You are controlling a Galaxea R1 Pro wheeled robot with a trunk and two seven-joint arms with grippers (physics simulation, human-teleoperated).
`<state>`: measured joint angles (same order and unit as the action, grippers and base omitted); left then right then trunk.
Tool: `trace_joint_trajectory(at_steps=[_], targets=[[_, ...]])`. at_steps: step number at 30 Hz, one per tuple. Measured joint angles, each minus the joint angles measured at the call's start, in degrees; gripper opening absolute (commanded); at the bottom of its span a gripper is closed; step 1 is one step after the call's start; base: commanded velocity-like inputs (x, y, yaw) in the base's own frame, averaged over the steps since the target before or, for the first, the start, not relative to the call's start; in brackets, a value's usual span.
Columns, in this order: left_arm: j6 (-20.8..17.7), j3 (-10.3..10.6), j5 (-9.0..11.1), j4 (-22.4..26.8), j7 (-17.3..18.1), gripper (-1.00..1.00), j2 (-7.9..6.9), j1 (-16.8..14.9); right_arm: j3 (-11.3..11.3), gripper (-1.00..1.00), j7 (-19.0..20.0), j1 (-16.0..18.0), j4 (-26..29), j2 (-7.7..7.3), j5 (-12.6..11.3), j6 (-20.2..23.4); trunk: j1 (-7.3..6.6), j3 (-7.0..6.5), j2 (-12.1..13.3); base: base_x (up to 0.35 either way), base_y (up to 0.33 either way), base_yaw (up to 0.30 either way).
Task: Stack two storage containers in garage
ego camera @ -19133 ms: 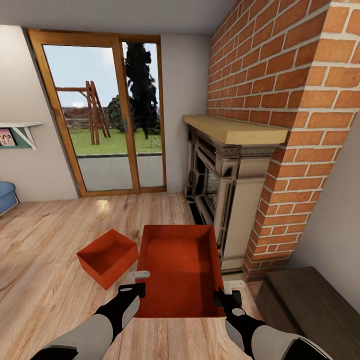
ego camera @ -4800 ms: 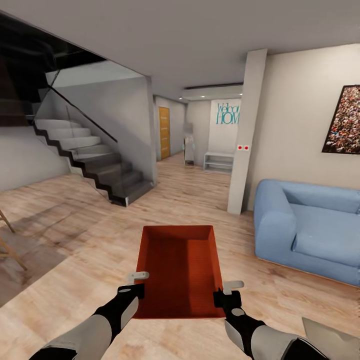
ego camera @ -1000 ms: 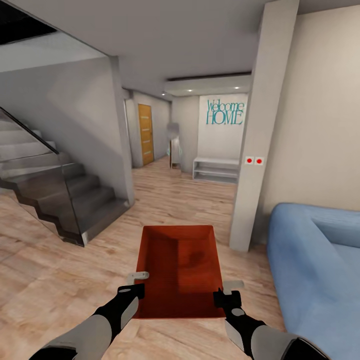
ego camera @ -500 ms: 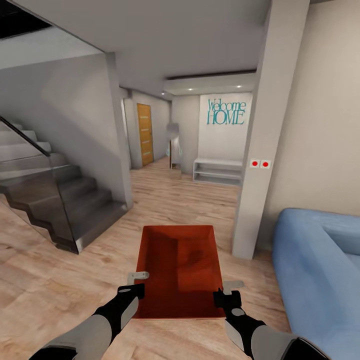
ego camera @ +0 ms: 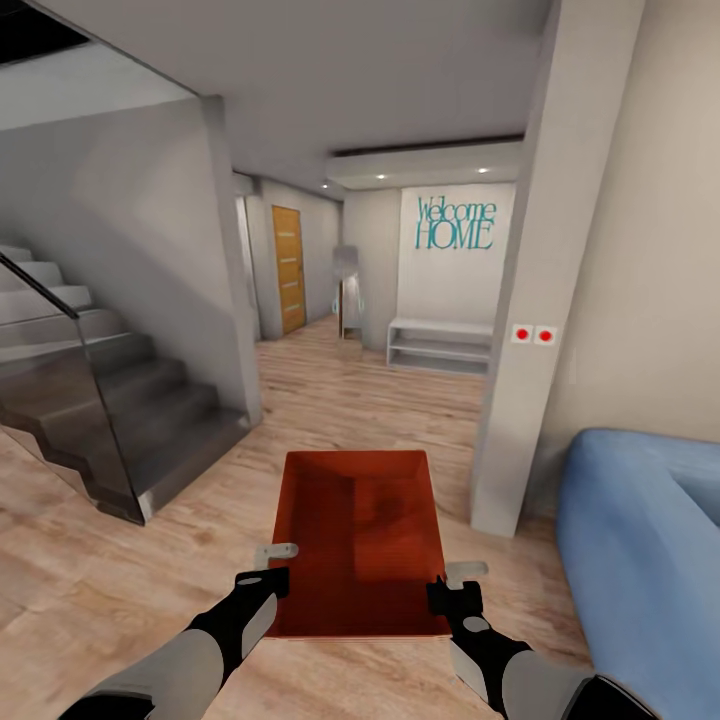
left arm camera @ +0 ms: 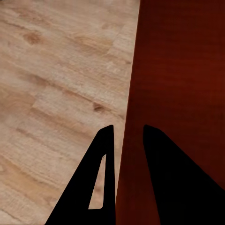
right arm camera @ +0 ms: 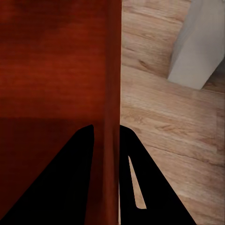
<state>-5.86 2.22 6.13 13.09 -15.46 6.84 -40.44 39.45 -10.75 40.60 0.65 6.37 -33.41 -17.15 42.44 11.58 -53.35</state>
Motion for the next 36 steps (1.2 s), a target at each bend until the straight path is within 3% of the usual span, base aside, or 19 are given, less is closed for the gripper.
trace_joint_trajectory(at_steps=[36], targets=[[-0.07,-0.04,-0.1,0.03,0.0,-1.0,0.01,-0.02,0.01,-1.0,0.01,0.0,-0.01,0.0,-0.07,-0.01,0.0,0.0,0.0,0.322,0.0,0.0]])
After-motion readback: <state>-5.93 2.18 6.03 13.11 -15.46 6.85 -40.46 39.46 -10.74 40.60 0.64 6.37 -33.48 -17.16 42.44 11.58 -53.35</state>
